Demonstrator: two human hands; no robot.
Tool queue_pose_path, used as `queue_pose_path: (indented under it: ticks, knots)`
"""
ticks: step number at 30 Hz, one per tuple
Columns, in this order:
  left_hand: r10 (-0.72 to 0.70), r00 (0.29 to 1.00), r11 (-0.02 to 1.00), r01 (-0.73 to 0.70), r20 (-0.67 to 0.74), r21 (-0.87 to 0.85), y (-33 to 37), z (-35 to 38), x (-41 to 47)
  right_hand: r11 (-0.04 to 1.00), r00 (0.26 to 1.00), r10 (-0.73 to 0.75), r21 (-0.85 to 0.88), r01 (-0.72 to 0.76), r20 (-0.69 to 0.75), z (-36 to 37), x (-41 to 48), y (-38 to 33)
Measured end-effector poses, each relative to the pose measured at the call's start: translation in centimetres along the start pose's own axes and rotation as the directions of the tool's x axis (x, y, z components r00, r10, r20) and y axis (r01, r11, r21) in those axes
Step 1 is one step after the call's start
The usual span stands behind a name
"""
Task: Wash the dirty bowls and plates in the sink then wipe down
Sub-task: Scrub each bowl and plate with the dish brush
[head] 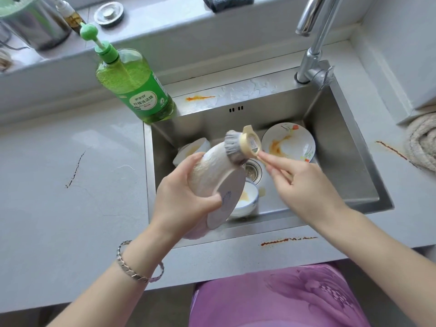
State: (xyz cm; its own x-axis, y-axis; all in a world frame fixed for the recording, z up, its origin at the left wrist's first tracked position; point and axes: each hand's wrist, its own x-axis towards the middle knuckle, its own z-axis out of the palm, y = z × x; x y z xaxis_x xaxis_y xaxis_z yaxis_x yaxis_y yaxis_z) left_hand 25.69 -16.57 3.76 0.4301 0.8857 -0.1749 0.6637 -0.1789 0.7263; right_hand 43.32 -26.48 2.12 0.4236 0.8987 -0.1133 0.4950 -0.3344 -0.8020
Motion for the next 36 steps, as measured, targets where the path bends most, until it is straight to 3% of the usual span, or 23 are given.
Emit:
queue_pose_path:
  ticks: [3,4,8,13,16,17,21,26,31,36]
  knots:
    - [-0.008,1.0,0.998,0.01,0.024,-0.055,-0.2,-0.1,-0.5,0.976,0.976,-0.211,-0.034,0.213,0.06,1.1,-3.0,-2.2]
    - [-0.011,1.0,0.998,0.012,0.025,-0.058,-0.2,-0.1,-0.6,0.977,0.976,-0.207,-0.032,0.21,0.072,1.1,-3.2,-2.1]
    - [-0.008,1.0,1.0,0.008,0.024,-0.005,-0.1,-0.1,-1.2,0.99,0.988,0.139,0.023,-0.141,0.068,-0.3,-0.2,1.1]
    - [-0.017,1.0,0.998,0.017,0.001,-0.068,-0.3,-0.1,-1.0,0.993,0.988,-0.114,0.05,0.109,0.108,0.6,-3.4,-1.6]
    - [-0.021,1.0,0.999,0.021,-0.004,-0.049,-0.2,0.1,-1.1,0.987,0.988,0.139,0.07,-0.144,0.066,-0.1,-1.2,0.5]
    - [-0.018,1.0,0.999,0.017,-0.003,-0.045,-0.1,0.1,-1.2,0.984,0.986,0.152,0.08,-0.157,0.068,-0.2,-1.2,0.5]
    - [-0.022,0.999,0.993,0.019,-0.024,-0.116,0.0,0.0,-1.2,0.994,0.983,-0.103,0.056,0.096,0.154,0.3,-3.6,-2.6]
    - [-0.021,1.0,0.994,0.019,-0.018,-0.104,0.0,-0.3,-1.4,0.976,0.975,0.199,0.07,-0.207,0.102,-0.7,-0.8,0.6]
    - [-0.007,0.999,0.982,0.0,-0.039,-0.187,0.1,-0.6,-1.4,0.986,0.986,-0.064,0.162,0.039,0.152,-0.4,-2.9,-2.8]
    - [-0.017,0.998,0.971,0.004,-0.052,-0.239,0.2,-1.1,-1.7,0.961,0.981,0.178,0.202,-0.191,0.08,-0.9,-0.1,0.7]
